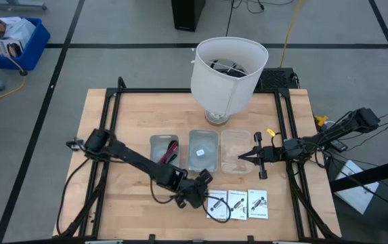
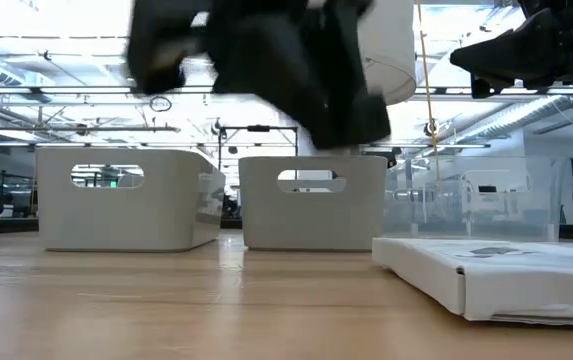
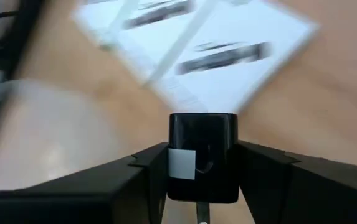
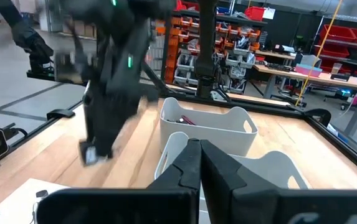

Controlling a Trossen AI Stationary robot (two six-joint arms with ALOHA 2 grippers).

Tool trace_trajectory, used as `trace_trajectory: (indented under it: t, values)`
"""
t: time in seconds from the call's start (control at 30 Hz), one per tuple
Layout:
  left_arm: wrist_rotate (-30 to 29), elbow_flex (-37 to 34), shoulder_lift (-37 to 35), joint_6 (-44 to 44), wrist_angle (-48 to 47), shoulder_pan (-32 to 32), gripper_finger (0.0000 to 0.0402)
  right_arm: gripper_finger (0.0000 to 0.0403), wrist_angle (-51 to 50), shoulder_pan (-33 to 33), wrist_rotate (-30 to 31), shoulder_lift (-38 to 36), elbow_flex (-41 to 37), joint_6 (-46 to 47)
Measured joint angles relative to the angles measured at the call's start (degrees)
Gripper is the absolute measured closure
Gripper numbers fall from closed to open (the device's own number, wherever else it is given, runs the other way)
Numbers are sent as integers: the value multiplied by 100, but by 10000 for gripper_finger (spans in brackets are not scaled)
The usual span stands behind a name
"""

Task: Pick and place items into bin
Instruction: Put the black charger adapter into the right gray bin

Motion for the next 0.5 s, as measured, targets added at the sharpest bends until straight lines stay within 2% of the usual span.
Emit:
trace_trajectory:
  t: [0.1,0.17,0.3,0.4,0.5]
  values:
    - [-712,331,-232,63,-373,184,248,402,12,0,0,0,0,12]
    - [-783,374,-404,-72,-402,474,248,401,32,0,-2,0,0,37]
    - [-366,314,-481,-869,-467,1181,248,402,52,0,-2,0,0,63]
    - [176,179,-477,-1474,-451,1655,248,402,49,4,-4,0,0,63]
    - [401,9,-479,-1634,-334,1904,248,402,49,4,-3,0,0,60]
